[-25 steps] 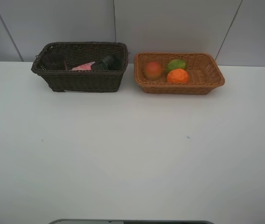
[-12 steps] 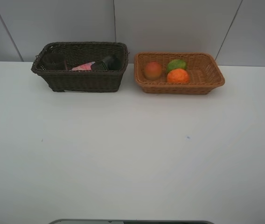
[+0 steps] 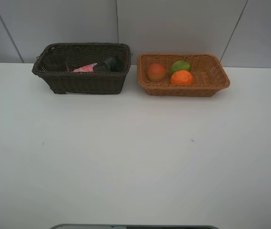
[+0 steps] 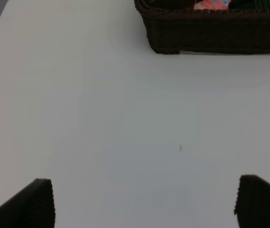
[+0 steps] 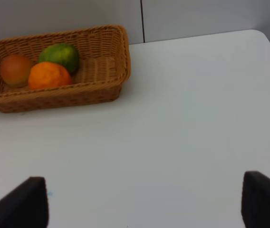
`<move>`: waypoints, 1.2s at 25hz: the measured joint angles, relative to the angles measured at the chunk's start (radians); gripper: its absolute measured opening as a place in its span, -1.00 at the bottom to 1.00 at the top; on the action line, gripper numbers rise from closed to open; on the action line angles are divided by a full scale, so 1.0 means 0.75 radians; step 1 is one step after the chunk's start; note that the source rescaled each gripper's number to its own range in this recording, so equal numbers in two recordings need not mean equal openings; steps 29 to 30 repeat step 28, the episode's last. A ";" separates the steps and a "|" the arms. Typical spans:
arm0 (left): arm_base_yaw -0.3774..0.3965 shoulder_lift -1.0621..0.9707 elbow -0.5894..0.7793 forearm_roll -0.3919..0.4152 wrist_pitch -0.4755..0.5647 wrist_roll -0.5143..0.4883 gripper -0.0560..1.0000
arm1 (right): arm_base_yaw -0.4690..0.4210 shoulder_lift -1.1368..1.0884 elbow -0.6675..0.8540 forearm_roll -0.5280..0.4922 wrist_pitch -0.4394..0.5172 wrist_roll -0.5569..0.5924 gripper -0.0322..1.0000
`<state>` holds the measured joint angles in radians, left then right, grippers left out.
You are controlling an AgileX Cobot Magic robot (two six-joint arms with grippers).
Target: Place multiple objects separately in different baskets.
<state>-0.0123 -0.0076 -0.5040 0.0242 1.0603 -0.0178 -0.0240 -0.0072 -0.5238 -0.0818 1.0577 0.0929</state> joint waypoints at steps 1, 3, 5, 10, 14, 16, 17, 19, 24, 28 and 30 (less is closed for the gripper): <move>0.000 0.000 0.000 0.000 0.000 0.000 0.96 | 0.000 0.000 0.000 0.000 0.000 0.000 0.67; 0.000 0.000 0.000 0.000 0.000 0.000 0.96 | 0.000 0.000 0.000 0.000 0.000 0.000 0.67; 0.000 0.000 0.000 0.000 0.000 0.000 0.96 | 0.000 0.000 0.000 0.000 0.000 0.000 0.67; -0.027 0.000 0.000 0.000 0.000 0.000 0.96 | 0.000 0.000 0.000 0.000 0.000 0.000 0.67; -0.033 0.000 0.000 0.000 0.000 0.000 0.96 | 0.000 0.000 0.000 0.000 0.000 0.000 0.67; -0.033 0.000 0.000 0.000 0.000 0.000 0.96 | 0.000 0.000 0.000 0.000 0.000 0.000 0.67; -0.033 0.000 0.000 0.000 0.000 0.000 0.96 | 0.000 0.000 0.000 0.000 0.000 0.000 0.67; -0.033 0.000 0.000 0.000 0.000 0.000 0.96 | 0.000 0.000 0.000 0.000 0.000 0.000 0.67; -0.033 0.000 0.000 0.000 0.000 0.000 0.96 | 0.000 0.000 0.000 0.000 0.000 0.000 0.67; -0.033 0.000 0.000 0.000 0.000 0.000 0.96 | 0.000 0.000 0.000 0.000 0.000 0.000 0.67; -0.033 0.000 0.000 0.000 0.000 0.000 0.96 | 0.000 0.000 0.000 0.000 0.000 0.000 0.67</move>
